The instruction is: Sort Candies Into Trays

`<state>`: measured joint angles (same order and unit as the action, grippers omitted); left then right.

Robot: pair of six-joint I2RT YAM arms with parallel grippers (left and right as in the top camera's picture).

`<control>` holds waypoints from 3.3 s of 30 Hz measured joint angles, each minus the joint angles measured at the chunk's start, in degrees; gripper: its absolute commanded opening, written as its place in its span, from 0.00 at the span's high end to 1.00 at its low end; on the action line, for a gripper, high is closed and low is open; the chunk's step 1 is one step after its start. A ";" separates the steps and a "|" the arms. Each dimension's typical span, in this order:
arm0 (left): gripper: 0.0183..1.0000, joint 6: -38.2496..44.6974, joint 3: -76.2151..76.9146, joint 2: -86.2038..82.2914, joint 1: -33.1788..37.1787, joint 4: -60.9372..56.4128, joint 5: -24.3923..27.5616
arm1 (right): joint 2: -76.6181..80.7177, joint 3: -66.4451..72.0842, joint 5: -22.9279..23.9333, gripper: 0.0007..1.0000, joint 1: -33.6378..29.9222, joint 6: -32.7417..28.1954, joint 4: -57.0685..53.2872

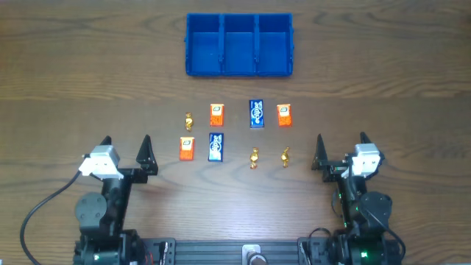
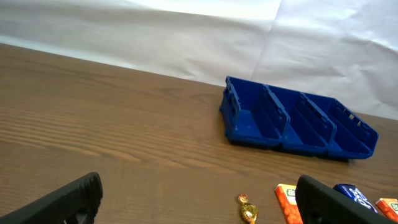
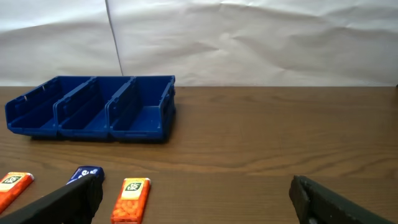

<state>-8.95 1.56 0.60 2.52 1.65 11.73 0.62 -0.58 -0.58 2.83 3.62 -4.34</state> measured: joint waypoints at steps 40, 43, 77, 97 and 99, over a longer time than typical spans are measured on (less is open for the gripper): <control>0.00 0.02 0.00 -0.02 0.00 0.00 0.00 | 0.00 0.00 0.00 0.00 0.00 0.00 0.00; 0.00 0.00 0.00 -0.02 0.00 0.00 0.00 | 0.00 0.00 0.00 0.00 -0.02 0.00 0.00; 0.11 -7.63 49.11 94.36 -26.64 32.33 -8.94 | -0.15 0.00 0.20 0.00 0.00 -0.02 -0.09; 0.61 -9.20 49.18 96.48 -27.21 30.64 -9.66 | -0.15 0.00 0.20 0.00 0.00 -0.02 -0.07; 0.63 -9.29 49.18 96.48 -27.36 30.14 -9.31 | -0.15 0.00 0.20 0.00 0.00 -0.02 -0.07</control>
<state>-18.24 50.74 97.08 -24.84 31.79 2.42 0.47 -0.58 -0.38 2.83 3.60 -4.40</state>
